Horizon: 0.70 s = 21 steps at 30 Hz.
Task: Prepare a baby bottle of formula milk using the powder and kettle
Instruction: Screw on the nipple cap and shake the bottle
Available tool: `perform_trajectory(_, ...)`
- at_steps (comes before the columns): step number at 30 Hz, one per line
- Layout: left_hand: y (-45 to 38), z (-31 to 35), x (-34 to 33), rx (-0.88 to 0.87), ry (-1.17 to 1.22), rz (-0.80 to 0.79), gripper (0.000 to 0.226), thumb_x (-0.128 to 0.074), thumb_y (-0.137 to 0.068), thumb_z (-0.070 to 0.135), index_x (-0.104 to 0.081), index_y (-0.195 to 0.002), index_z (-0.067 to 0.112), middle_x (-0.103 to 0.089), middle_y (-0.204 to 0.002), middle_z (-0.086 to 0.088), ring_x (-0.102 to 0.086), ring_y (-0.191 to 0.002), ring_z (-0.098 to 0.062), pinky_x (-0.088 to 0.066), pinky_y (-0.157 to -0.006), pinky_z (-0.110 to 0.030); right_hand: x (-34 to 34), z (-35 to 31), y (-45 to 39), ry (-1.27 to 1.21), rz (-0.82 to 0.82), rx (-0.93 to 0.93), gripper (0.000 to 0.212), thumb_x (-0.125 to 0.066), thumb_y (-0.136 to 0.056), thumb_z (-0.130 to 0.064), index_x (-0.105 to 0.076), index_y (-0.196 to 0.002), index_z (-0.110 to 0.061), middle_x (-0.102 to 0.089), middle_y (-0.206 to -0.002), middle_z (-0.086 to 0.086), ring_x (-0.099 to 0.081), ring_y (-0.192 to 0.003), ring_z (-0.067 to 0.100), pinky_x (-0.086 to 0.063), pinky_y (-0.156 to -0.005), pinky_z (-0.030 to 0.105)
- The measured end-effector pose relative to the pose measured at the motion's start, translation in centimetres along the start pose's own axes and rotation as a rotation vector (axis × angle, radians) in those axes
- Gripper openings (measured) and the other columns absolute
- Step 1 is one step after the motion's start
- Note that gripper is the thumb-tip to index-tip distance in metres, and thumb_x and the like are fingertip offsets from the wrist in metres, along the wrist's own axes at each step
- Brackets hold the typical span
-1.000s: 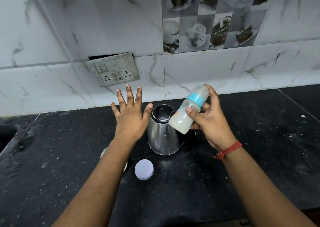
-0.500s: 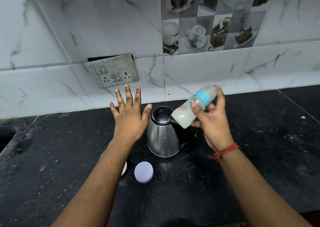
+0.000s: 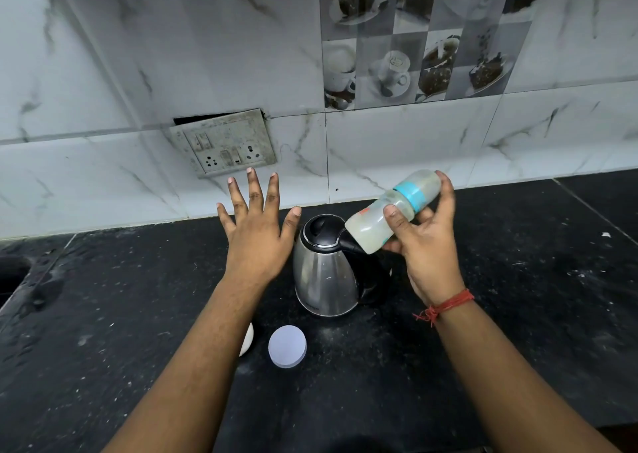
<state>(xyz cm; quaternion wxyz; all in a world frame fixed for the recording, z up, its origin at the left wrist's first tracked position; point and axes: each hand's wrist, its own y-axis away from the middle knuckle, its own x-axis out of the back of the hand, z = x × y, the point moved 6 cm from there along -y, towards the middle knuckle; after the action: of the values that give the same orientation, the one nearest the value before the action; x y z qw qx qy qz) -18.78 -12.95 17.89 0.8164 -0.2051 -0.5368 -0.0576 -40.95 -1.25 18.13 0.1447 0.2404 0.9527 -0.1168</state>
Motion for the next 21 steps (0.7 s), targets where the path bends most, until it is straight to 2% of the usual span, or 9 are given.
perform_trajectory(3,0.0,0.1,0.0,0.001,0.003,0.001,0.086,-0.003,-0.091,0.075,0.001,-0.166,0.031,0.022,-0.172,-0.002,0.028,-0.156,-0.032,0.009,-0.124,-0.066,-1.1,0.2,0.5,0.116,-0.257,-0.046,0.094,-0.069,-0.085,0.003,-0.018,-0.155,-0.034,-0.059,-0.128,0.010,-0.071,-0.102,0.017,-0.061,-0.079,0.038)
perform_trajectory(5,0.0,0.1,0.0,0.000,0.000,0.003,0.086,-0.003,-0.092,0.075,0.001,-0.166,0.031,0.022,-0.172,-0.003,0.028,-0.156,-0.032,0.008,-0.124,-0.066,-2.3,0.6,1.4,0.206,-0.439,-0.091,0.096,-0.074,-0.078,-0.004,-0.023,-0.151,-0.039,-0.062,-0.128,0.009,-0.073,-0.101,0.022,-0.060,-0.087,0.041)
perform_trajectory(6,0.0,0.1,0.0,0.000,0.001,0.003,0.086,-0.003,-0.092,0.074,0.001,-0.166,0.031,0.021,-0.172,-0.003,0.028,-0.156,-0.032,0.008,-0.124,-0.066,-2.4,0.5,1.6,0.201,-0.442,-0.089,0.096,-0.075,-0.076,-0.006,-0.025,-0.150,-0.040,-0.063,-0.127,0.008,-0.073,-0.101,0.023,-0.060,-0.088,0.042)
perform_trajectory(10,0.1,0.0,0.0,-0.003,0.003,0.000,0.086,-0.003,-0.092,0.075,0.002,-0.165,0.031,0.022,-0.172,-0.003,0.028,-0.156,-0.032,0.008,-0.124,-0.066,-1.0,-0.6,0.4,0.000,-0.130,-0.015,0.096,-0.073,-0.077,-0.009,-0.022,-0.153,-0.036,-0.064,-0.122,0.005,-0.071,-0.099,0.014,-0.062,-0.071,0.038)
perform_trajectory(12,0.1,0.0,0.0,-0.005,0.005,0.001,0.086,-0.003,-0.092,0.075,0.002,-0.165,0.031,0.023,-0.172,-0.002,0.029,-0.156,-0.032,0.008,-0.124,-0.067,0.1,-0.9,0.0,0.007,0.001,0.045,0.094,-0.073,-0.083,-0.011,-0.017,-0.154,-0.038,-0.062,-0.126,0.004,-0.070,-0.102,0.014,-0.062,-0.069,0.040)
perform_trajectory(14,0.2,0.1,0.0,-0.005,0.009,0.000,0.086,-0.003,-0.092,0.075,0.002,-0.166,0.031,0.023,-0.172,-0.003,0.029,-0.156,-0.032,0.008,-0.124,-0.067,0.1,-0.6,-0.1,0.066,-0.022,0.007,0.090,-0.070,-0.089,-0.002,-0.017,-0.153,-0.039,-0.060,-0.127,0.003,-0.070,-0.101,0.015,-0.062,-0.067,0.038)
perform_trajectory(17,0.3,0.2,0.0,-0.009,0.008,0.003,0.086,-0.003,-0.092,0.075,0.002,-0.166,0.031,0.022,-0.172,-0.003,0.028,-0.156,-0.032,0.008,-0.124,-0.067,-1.3,0.7,0.8,0.204,-0.255,-0.116,0.091,-0.071,-0.087,0.003,-0.022,-0.152,-0.039,-0.063,-0.123,0.003,-0.073,-0.093,0.019,-0.060,-0.062,0.033)
perform_trajectory(19,0.3,0.3,0.1,-0.012,0.001,-0.003,0.086,-0.002,-0.091,0.075,0.003,-0.165,0.032,0.022,-0.172,-0.003,0.028,-0.156,-0.032,0.008,-0.124,-0.066,-1.0,0.8,0.8,0.183,-0.217,-0.123,0.090,-0.072,-0.087,0.000,-0.024,-0.152,-0.039,-0.065,-0.122,0.004,-0.074,-0.092,0.015,-0.059,-0.060,0.032)
perform_trajectory(21,0.4,0.2,0.1,-0.014,-0.002,0.000,0.085,-0.002,-0.092,0.075,0.004,-0.165,0.032,0.022,-0.172,-0.003,0.028,-0.156,-0.033,0.008,-0.124,-0.066,-0.1,0.2,0.4,0.108,-0.071,-0.081,0.089,-0.071,-0.089,-0.003,-0.022,-0.153,-0.038,-0.065,-0.122,0.005,-0.072,-0.097,0.016,-0.060,-0.060,0.032)
